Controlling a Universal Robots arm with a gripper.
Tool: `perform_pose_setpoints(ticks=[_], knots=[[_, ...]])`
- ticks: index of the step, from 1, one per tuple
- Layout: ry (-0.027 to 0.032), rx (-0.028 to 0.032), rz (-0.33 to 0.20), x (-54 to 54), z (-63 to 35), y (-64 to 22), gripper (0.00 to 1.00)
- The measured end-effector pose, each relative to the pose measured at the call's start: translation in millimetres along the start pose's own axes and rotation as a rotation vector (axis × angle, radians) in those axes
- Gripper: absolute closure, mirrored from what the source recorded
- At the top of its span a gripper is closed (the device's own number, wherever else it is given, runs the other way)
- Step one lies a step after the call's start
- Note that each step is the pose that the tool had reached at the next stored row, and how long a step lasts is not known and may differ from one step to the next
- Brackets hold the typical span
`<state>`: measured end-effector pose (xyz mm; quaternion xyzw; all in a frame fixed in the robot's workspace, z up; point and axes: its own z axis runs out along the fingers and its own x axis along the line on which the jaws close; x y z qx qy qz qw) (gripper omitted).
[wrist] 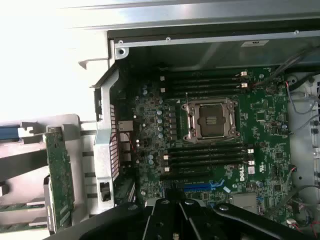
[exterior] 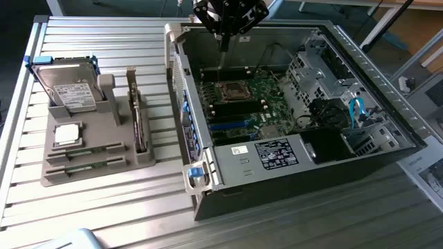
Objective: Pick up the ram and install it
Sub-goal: 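Reach for the ram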
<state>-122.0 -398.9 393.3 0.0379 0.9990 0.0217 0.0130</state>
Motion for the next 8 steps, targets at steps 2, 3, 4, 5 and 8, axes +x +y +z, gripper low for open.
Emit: perform_pose_setpoints(ticks=[2, 3, 4, 5, 8], knots=[[0.0000, 0.0000, 0.000, 0.0, 0.0, 0.0, 0.90], [-0.0001, -0.0001, 0.000, 0.0, 0.0, 0.0, 0.90], [-0.0001, 0.0000, 0.000, 0.0, 0.0, 0.0, 0.90], [0.0000, 0.0000, 0.000, 0.0, 0.0, 0.0, 0.90], [0.0000, 0.0000, 0.000, 0.0, 0.0, 0.0, 0.90]])
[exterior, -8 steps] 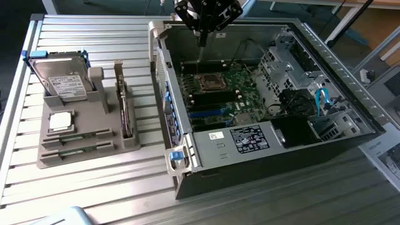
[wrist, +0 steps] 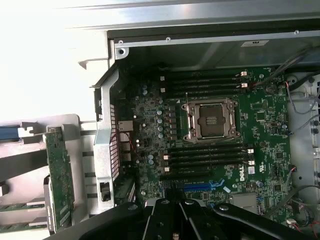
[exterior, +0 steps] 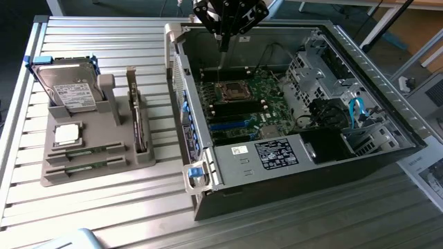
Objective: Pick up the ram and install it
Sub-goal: 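Reach for the ram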
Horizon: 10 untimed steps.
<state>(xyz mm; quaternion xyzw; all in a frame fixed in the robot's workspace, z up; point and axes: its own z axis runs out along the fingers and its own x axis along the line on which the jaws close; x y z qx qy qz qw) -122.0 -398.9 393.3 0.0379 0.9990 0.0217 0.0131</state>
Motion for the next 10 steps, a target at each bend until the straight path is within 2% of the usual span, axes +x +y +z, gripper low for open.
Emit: perform_pose_setpoints(ticks=[5, 10], knots=[[0.0000, 0.0000, 0.000, 0.5, 0.0, 0.0, 0.90], [0.0000, 0.0000, 0.000, 5.7, -0.2, -0.5, 0.90]])
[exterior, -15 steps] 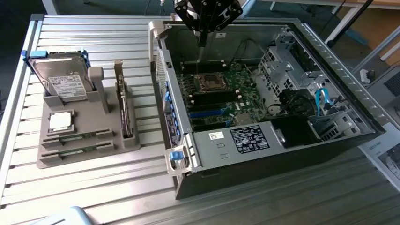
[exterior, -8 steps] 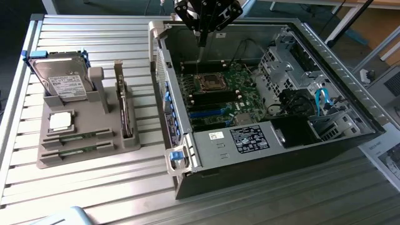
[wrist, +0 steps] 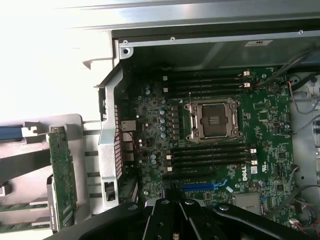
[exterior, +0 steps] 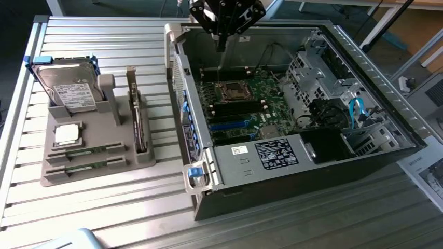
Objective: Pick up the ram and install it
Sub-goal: 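Reach for the ram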
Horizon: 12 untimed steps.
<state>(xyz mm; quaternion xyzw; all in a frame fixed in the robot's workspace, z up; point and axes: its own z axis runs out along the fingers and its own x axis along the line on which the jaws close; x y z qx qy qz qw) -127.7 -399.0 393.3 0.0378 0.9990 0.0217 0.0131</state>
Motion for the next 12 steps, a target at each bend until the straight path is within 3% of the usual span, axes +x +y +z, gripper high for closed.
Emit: perform_pose_setpoints(ticks=[12], knots=[[0.0002, 0.0000, 0.000, 23.9, -0.6, -1.8, 0.90]])
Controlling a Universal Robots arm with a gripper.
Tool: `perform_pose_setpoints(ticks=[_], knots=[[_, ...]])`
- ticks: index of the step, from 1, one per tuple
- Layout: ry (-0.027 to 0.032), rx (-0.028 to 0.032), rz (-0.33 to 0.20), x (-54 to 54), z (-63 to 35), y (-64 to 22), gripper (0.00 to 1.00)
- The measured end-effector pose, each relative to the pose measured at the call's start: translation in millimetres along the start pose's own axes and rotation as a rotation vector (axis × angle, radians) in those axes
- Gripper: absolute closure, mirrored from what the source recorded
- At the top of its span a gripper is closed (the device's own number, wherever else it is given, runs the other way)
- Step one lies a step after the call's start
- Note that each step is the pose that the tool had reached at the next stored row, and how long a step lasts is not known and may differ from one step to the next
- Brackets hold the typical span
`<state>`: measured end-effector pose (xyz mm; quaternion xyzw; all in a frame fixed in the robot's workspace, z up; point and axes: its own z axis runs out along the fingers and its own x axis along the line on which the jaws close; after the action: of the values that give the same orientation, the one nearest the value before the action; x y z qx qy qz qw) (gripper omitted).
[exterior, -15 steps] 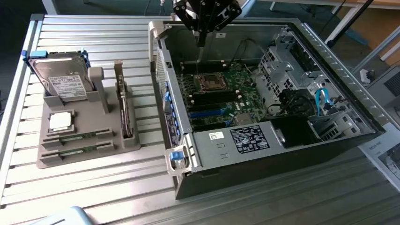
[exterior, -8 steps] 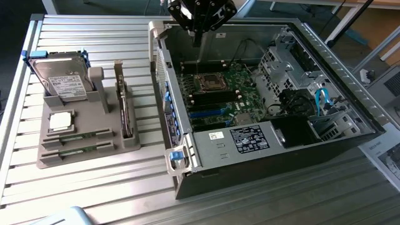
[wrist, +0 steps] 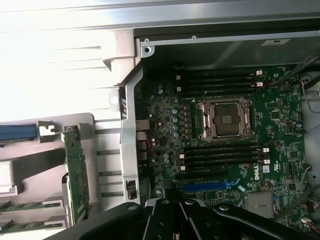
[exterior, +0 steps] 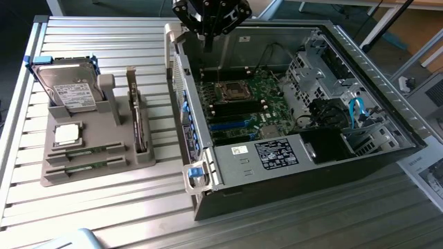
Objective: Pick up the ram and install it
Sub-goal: 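Reach for the ram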
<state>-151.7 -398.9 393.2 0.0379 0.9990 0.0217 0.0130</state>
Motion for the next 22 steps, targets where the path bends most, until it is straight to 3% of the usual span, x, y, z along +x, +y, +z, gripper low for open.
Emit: perform_pose_setpoints(ticks=[22], knots=[[0.0001, 0.0000, 0.000, 46.1, -1.3, -3.5, 0.90]])
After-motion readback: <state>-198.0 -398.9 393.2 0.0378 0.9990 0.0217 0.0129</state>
